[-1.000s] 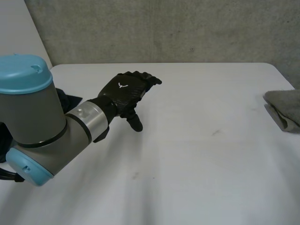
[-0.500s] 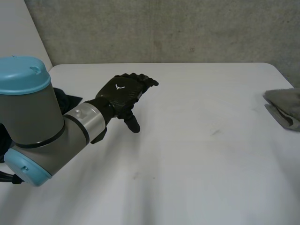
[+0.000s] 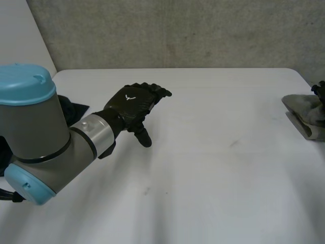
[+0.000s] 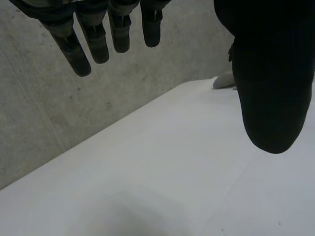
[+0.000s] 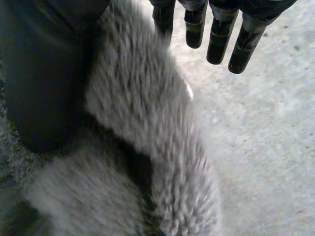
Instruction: Fold the laundry.
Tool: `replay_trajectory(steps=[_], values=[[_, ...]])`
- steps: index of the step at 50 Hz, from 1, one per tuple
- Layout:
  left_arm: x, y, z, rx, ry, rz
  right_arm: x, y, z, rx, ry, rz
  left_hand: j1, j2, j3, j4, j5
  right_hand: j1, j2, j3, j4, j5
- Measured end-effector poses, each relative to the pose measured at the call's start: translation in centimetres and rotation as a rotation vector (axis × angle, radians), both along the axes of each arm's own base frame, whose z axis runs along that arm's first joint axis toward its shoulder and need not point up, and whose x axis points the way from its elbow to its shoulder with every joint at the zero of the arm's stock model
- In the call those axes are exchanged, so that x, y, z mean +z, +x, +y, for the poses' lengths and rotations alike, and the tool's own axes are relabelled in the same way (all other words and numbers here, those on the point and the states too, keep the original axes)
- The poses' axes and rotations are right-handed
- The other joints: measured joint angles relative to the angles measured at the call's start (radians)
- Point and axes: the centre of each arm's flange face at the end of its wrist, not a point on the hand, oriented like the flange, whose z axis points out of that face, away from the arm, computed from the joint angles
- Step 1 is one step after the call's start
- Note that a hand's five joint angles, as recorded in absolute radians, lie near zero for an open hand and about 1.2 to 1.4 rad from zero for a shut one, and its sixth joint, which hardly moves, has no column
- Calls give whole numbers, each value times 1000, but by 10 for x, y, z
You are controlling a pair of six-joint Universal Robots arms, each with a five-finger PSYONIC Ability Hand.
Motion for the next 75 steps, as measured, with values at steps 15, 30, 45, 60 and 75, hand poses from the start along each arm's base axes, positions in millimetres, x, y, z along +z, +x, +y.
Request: replay_trajectory(steps=[15, 30, 45, 60, 75], values=[[19, 15, -6, 47, -49, 27, 103, -9, 78, -78, 184, 240, 0, 0, 0, 0, 0, 0, 0, 0, 0, 0], [49, 82, -77, 346, -208, 60, 187, 144, 133, 154, -186, -34, 0, 0, 0, 0, 0, 0, 0, 0, 0, 0], [-27, 205, -187, 673, -300, -386, 81, 271, 299, 698, 104, -207, 0, 0, 0, 0, 0, 0, 0, 0, 0, 0], [-92, 264, -221, 836, -327, -814, 40, 259, 327, 694, 246, -153, 597, 590, 582, 593, 554, 0, 0, 0, 0, 0], [-12, 168, -187, 812, -521, -507, 56, 237, 311, 616, 196, -172, 899, 980, 981, 999, 925, 0, 0, 0, 0, 0]])
